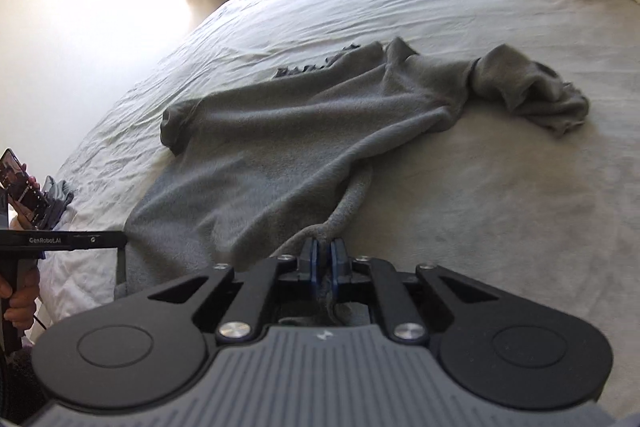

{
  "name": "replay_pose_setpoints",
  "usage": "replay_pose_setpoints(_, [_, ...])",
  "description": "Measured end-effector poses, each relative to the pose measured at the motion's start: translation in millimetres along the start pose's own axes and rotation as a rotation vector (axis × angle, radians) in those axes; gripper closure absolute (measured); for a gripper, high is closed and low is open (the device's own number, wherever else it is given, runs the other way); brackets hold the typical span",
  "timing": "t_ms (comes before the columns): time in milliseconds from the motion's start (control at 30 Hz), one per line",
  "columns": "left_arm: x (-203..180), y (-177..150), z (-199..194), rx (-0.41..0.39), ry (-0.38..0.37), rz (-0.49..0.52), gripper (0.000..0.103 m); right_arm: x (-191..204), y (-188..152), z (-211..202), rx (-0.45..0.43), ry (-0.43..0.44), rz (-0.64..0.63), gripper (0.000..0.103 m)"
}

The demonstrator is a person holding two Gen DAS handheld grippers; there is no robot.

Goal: Fold clothes
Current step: 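Grasp the garment hem with the left gripper while the right gripper grasps a sleeve end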

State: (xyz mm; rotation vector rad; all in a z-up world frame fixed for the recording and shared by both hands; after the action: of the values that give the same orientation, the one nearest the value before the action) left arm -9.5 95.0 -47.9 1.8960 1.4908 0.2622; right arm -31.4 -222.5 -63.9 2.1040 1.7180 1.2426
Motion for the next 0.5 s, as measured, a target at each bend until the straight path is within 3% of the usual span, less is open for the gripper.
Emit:
replay_pose_setpoints(67, [5.1,-1.0,-8.7,-0.015,0.019,-0.02,0.099,-1.6,-1.5,-8.8,-0.01,-0.006,0.003,0.094])
replay_pose_setpoints(200, [8.2,-12.4,-10.6,0.005,-0.014,-0.063,0.098,-7.2,-8.0,-13.4,-0.007,-0.034,0.018,0.088])
replay_pose_setpoints(367, [16.0,-36.4,-15.0,0.016,-0.024,-0.15,0.076,-23.7,-21.2,-21.8,-0.019,-0.069,0.089,0.075])
replay_pose_setpoints(500, [23.2,-51.3,-15.5,0.014,-0.005,-0.205,0.074,-33.9,-28.5,-19.7,-0.04,-0.142,0.082,0.075])
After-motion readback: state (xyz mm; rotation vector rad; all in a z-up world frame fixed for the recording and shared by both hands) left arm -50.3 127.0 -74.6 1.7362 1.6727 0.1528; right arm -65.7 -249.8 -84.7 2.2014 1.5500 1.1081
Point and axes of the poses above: each gripper's, at about its wrist camera, not at the fingertips, and z roughly the way its jaws point, x to its left, y to its top, the point moved 6 cm from there along z, roughly the way its jaws point, and after that the axes turned 10 degrees about z, right-handed, at the moved point
